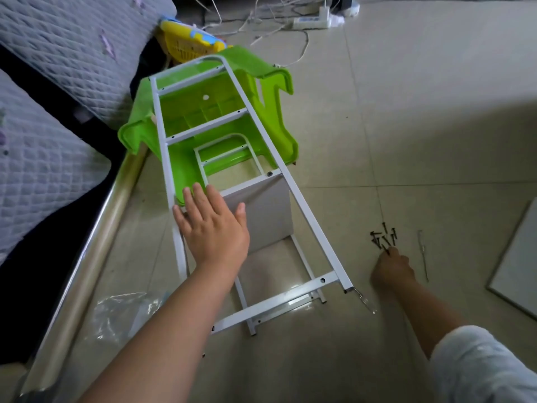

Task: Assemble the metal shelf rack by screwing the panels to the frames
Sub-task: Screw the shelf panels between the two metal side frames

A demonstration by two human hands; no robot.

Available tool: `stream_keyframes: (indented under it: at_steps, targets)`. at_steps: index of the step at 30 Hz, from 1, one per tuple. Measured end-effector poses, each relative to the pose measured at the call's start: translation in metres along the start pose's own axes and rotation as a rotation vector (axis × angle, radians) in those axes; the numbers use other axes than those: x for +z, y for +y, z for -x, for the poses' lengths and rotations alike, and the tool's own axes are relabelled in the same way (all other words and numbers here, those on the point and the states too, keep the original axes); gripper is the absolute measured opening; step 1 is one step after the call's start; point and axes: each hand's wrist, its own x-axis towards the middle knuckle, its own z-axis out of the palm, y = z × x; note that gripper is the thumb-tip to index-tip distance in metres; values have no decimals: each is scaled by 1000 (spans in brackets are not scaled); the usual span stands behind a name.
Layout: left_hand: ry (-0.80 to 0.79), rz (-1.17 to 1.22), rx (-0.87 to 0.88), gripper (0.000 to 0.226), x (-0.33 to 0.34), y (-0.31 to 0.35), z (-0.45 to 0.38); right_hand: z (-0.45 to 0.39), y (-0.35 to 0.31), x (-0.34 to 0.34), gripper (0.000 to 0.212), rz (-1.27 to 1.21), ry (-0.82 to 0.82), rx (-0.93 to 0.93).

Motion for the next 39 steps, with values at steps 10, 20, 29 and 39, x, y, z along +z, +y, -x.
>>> stream_keyframes:
  at_steps: [10, 20, 29, 39]
  targets:
    - [-121, -146, 29, 67, -8, -4, -1, 18, 0, -17, 27, -334, 102, 26]
    - [-288, -174, -34, 62, -31, -24, 0, 85, -73, -121, 19, -720, 596, -358]
    - [-273, 266, 27, 62, -31, -68, 10, 155, -174, -193, 11, -617, 655, -873]
    - [-105, 408, 160, 50, -22, -88, 13, 168, -242, -169, 12, -381, 580, -1135]
